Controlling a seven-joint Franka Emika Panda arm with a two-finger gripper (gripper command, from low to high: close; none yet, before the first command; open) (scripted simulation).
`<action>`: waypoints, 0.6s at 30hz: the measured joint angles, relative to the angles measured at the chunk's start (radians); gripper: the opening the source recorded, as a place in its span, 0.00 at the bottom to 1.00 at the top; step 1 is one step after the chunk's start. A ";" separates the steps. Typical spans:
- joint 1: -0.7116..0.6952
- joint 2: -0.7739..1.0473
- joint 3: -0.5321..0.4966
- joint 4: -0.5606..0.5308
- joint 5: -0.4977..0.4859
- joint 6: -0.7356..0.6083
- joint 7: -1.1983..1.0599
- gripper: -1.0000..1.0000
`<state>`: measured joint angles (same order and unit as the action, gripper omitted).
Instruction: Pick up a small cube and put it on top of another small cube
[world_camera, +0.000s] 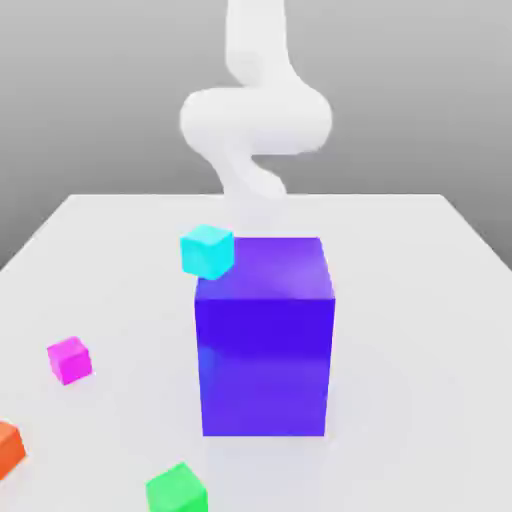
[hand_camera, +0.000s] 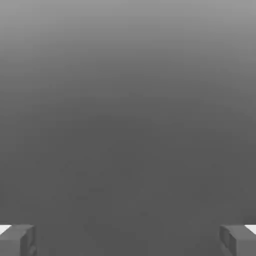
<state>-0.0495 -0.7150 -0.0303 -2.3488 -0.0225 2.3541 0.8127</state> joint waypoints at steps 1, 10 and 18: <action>-0.024 0.041 -0.016 -0.023 -0.011 0.026 0.006 0.50; -0.204 0.369 -0.176 -0.206 -0.065 0.235 0.031 0.50; -0.353 0.662 -0.339 -0.368 0.006 0.420 -0.031 0.50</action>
<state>-0.4024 -0.0526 -0.3690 -2.7167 -0.0169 2.7737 0.7817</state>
